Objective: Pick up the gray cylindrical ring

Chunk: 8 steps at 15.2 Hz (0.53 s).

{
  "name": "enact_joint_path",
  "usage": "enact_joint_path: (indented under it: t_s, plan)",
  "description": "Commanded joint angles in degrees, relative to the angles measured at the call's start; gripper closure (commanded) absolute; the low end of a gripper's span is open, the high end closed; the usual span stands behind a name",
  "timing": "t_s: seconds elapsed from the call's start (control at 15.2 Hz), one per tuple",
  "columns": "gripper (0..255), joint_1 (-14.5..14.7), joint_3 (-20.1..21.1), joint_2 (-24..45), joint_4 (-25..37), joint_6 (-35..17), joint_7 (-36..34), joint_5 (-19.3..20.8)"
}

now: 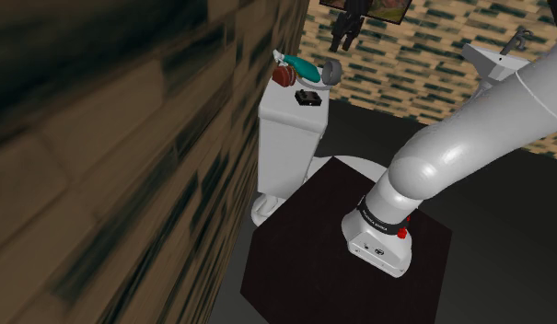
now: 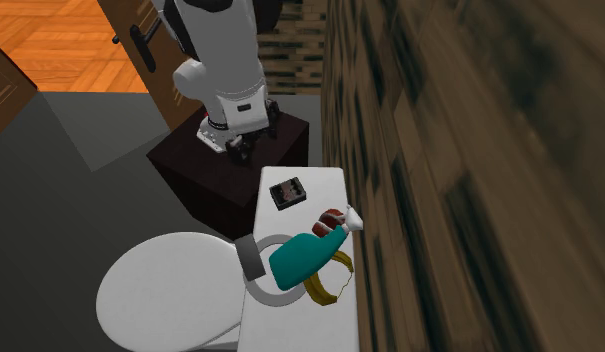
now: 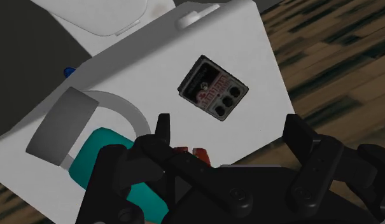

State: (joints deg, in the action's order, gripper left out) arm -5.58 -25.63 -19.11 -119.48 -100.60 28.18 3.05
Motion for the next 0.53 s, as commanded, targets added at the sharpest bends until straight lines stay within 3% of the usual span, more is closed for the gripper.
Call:
enact_joint_path:
  t_s: [0.0,0.46]
  plan:
    - [0,-0.31,-2.67,3.86,2.22,-1.15,2.92,-1.67]
    - [0,-2.80,-10.37,19.86,12.89,-2.00,13.99,-11.66]
